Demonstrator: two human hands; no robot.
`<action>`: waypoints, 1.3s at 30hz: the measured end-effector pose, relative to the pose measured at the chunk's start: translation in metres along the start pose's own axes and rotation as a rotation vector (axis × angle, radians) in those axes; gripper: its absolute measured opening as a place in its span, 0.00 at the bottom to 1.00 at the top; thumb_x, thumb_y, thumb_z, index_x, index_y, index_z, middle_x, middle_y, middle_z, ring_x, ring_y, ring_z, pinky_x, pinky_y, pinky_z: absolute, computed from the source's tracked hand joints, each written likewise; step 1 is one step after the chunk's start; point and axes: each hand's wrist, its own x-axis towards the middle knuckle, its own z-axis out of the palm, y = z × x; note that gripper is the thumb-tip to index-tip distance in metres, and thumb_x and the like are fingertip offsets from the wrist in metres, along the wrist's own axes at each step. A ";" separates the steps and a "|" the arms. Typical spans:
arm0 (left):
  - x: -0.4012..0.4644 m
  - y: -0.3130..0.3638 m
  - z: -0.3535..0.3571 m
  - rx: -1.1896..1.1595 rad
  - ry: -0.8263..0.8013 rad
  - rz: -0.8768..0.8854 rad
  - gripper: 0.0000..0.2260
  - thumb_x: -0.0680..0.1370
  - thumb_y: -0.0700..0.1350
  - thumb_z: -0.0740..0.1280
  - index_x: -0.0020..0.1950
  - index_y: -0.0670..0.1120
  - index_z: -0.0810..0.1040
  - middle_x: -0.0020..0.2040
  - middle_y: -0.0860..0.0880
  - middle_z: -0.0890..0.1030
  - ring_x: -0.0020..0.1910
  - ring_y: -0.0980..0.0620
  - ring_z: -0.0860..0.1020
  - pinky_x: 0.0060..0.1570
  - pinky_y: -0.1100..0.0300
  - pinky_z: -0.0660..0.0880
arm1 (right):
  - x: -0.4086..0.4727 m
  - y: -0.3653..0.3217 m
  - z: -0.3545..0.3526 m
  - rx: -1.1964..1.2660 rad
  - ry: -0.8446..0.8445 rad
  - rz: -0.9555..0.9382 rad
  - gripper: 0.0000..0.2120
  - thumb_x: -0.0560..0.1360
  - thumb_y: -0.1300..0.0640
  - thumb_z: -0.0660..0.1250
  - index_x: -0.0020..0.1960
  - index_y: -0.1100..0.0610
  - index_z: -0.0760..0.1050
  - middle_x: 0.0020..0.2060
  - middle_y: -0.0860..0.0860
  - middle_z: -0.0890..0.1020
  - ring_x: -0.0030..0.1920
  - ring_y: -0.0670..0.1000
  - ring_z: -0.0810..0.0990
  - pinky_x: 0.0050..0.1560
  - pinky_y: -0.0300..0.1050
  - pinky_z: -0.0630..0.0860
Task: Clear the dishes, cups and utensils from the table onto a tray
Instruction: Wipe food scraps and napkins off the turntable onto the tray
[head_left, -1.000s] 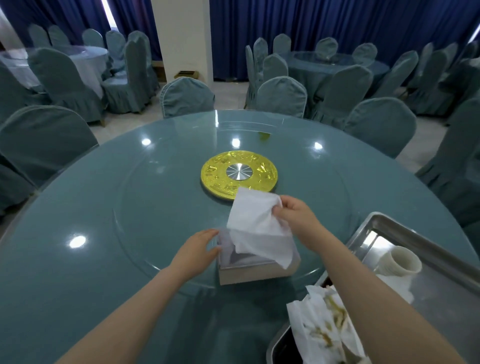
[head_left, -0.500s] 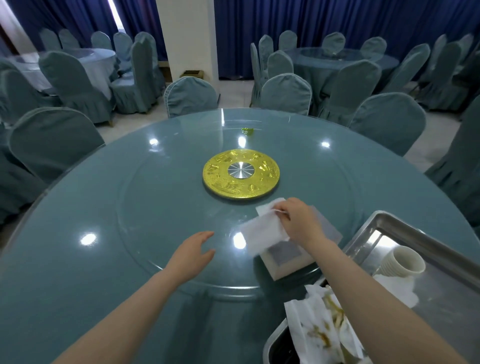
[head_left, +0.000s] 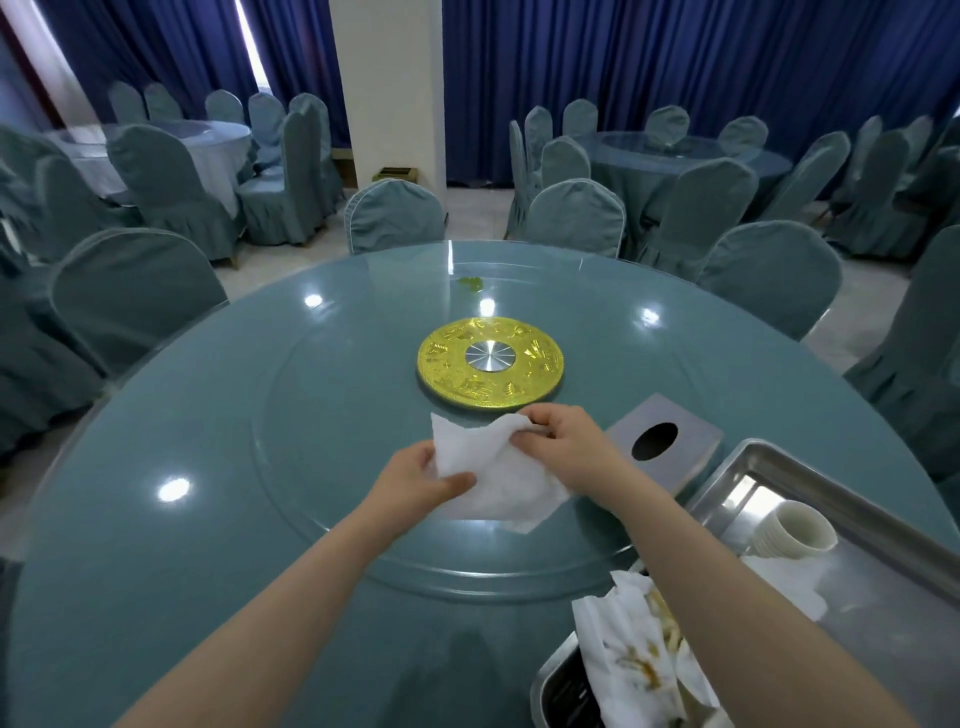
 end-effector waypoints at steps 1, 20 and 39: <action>-0.003 0.000 0.000 -0.026 0.020 -0.018 0.07 0.71 0.44 0.75 0.46 0.50 0.80 0.38 0.57 0.84 0.36 0.61 0.80 0.34 0.71 0.73 | -0.002 -0.002 0.002 0.057 0.017 0.020 0.05 0.76 0.61 0.66 0.44 0.55 0.80 0.36 0.50 0.80 0.35 0.45 0.76 0.37 0.38 0.72; -0.033 -0.039 -0.031 -0.069 0.127 -0.081 0.13 0.75 0.30 0.62 0.43 0.48 0.78 0.40 0.52 0.81 0.38 0.55 0.77 0.41 0.63 0.73 | -0.013 0.032 0.061 0.125 0.000 0.353 0.18 0.69 0.72 0.54 0.34 0.56 0.77 0.28 0.50 0.77 0.32 0.50 0.72 0.29 0.36 0.67; -0.001 -0.135 -0.069 -0.030 0.251 -0.362 0.11 0.75 0.31 0.63 0.49 0.45 0.77 0.48 0.46 0.82 0.46 0.50 0.78 0.40 0.61 0.69 | 0.010 0.152 0.132 -0.817 -0.381 0.073 0.27 0.79 0.45 0.55 0.75 0.45 0.52 0.69 0.50 0.63 0.69 0.55 0.63 0.65 0.52 0.68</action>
